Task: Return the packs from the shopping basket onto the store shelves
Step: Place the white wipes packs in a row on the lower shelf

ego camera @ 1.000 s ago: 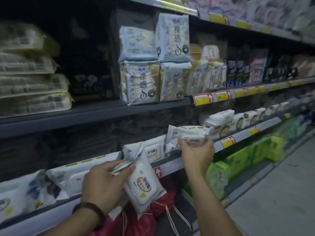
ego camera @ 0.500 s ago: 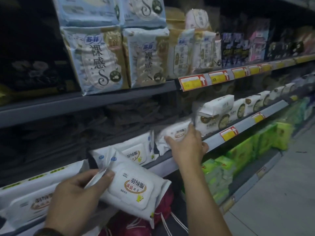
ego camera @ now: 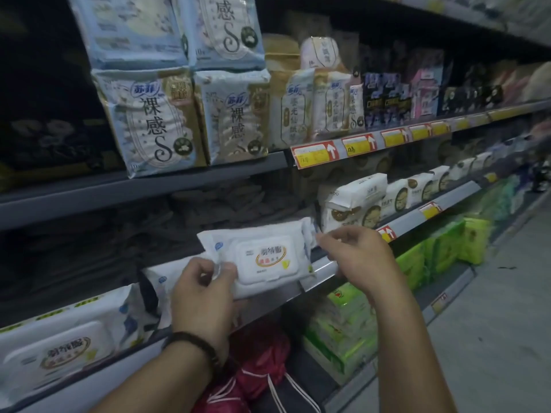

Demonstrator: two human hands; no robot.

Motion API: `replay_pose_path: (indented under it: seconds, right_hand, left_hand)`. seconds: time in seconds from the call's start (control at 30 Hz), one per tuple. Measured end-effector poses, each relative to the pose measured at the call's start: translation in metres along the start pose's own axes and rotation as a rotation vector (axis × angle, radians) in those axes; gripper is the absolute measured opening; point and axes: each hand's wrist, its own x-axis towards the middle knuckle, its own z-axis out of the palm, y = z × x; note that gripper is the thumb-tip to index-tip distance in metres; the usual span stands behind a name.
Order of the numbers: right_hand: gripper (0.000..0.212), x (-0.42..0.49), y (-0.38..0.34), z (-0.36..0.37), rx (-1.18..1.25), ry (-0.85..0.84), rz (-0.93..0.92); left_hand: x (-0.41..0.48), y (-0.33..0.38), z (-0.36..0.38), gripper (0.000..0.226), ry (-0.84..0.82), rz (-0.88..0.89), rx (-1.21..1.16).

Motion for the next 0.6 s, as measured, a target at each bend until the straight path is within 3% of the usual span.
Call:
replay_pose_path:
  seconds: [0.1,0.17,0.23,0.3,0.43,0.53,0.6]
  right_hand:
    - [0.049,0.001,0.007,0.013,0.123,-0.084,-0.061]
    - [0.041,0.006,0.015,0.025,0.221,-0.173,-0.143]
    - [0.062,0.012,0.024,0.04,0.34,-0.194,-0.183]
    - [0.075,0.021,0.036,0.055,0.272,-0.069,-0.239]
    - [0.061,0.028,0.056,0.08,-0.008,0.052,-0.318]
    - [0.061,0.03,0.066,0.092,0.016,0.115,-0.34]
    - [0.063,0.033,0.067,0.096,0.076,0.181,-0.308]
  left_hand:
    - [0.008,-0.004,0.031,0.031,-0.005,0.134,0.087]
    - [0.013,-0.004,0.047,0.027,-0.005,0.196,0.165]
    - [0.019,-0.004,0.06,0.026,-0.003,0.243,0.223]
    - [0.029,-0.009,0.07,0.029,-0.022,0.262,0.349]
    - [0.044,-0.018,0.078,0.024,-0.169,0.245,0.738]
    - [0.047,-0.027,0.073,0.024,-0.154,0.276,0.731]
    - [0.044,-0.032,0.068,0.038,-0.156,0.44,0.702]
